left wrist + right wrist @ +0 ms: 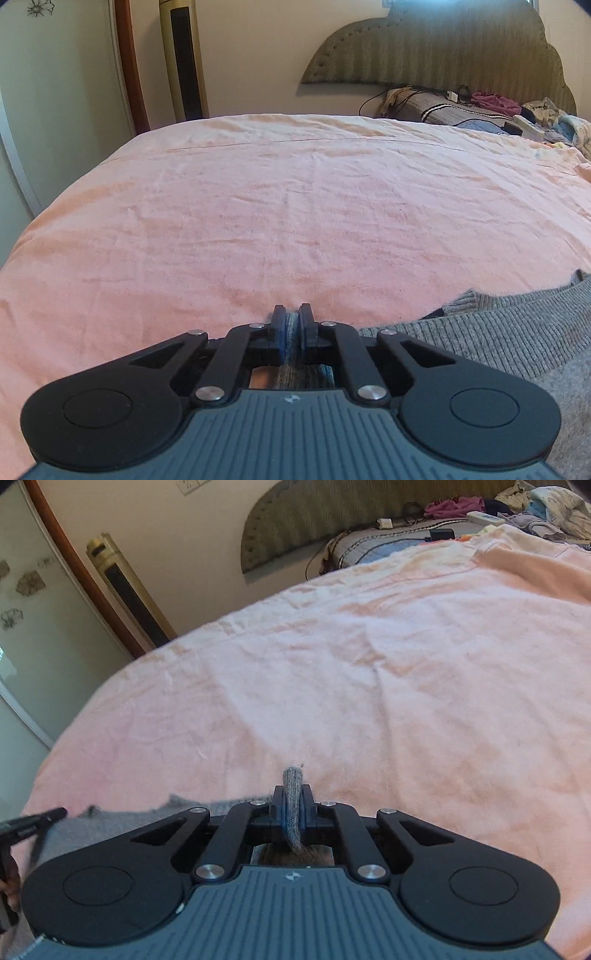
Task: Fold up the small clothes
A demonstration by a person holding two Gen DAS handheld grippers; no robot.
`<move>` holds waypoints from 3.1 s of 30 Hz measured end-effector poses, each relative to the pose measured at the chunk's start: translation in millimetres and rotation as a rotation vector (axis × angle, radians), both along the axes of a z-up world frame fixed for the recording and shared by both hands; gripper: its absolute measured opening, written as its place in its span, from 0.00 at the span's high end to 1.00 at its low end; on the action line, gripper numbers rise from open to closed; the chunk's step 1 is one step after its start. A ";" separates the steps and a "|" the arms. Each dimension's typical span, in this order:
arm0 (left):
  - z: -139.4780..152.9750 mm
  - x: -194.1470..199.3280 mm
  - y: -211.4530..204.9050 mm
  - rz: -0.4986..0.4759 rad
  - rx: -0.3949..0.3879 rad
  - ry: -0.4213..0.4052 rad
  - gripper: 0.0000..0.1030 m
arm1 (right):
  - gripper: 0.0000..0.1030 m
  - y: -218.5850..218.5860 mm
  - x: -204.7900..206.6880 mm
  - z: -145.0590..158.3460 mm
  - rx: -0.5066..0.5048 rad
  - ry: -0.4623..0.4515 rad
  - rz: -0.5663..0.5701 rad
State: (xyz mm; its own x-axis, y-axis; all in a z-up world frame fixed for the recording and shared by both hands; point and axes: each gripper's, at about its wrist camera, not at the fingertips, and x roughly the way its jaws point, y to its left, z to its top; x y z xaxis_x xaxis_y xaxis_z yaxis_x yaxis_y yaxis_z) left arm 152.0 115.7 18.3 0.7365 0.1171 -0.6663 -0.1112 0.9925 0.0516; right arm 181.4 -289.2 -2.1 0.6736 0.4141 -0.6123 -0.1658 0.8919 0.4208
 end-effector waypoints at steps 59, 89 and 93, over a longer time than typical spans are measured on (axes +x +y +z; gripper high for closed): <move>42.9 -36.9 -35.8 -0.124 -0.051 -0.145 0.48 | 0.01 81.9 -46.0 40.5 -0.106 -0.137 0.158; 21.1 -140.4 -48.8 -0.174 -0.107 -0.027 0.01 | 0.00 64.5 -152.7 32.1 -0.322 -0.114 0.101; 24.0 -196.1 -39.9 -0.218 -0.322 -0.064 0.01 | 0.00 45.0 -211.0 43.0 -0.168 -0.157 0.115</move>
